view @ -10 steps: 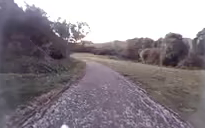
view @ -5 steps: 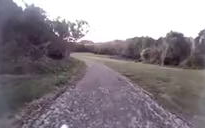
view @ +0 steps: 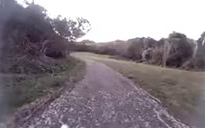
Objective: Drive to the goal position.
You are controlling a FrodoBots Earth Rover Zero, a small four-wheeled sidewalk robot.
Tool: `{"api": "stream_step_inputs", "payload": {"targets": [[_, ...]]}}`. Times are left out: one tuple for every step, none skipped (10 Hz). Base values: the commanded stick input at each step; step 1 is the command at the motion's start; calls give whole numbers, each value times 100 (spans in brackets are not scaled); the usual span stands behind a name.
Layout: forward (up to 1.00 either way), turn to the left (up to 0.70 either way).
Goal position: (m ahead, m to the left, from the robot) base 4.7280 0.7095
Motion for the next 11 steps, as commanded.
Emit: {"api": "stream_step_inputs", "payload": {"targets": [[50, 0], [50, 0], [50, 0], [50, 0], [50, 0], [50, 0], [50, 0], [50, 0], [50, 0], [50, 0], [50, 0]]}}
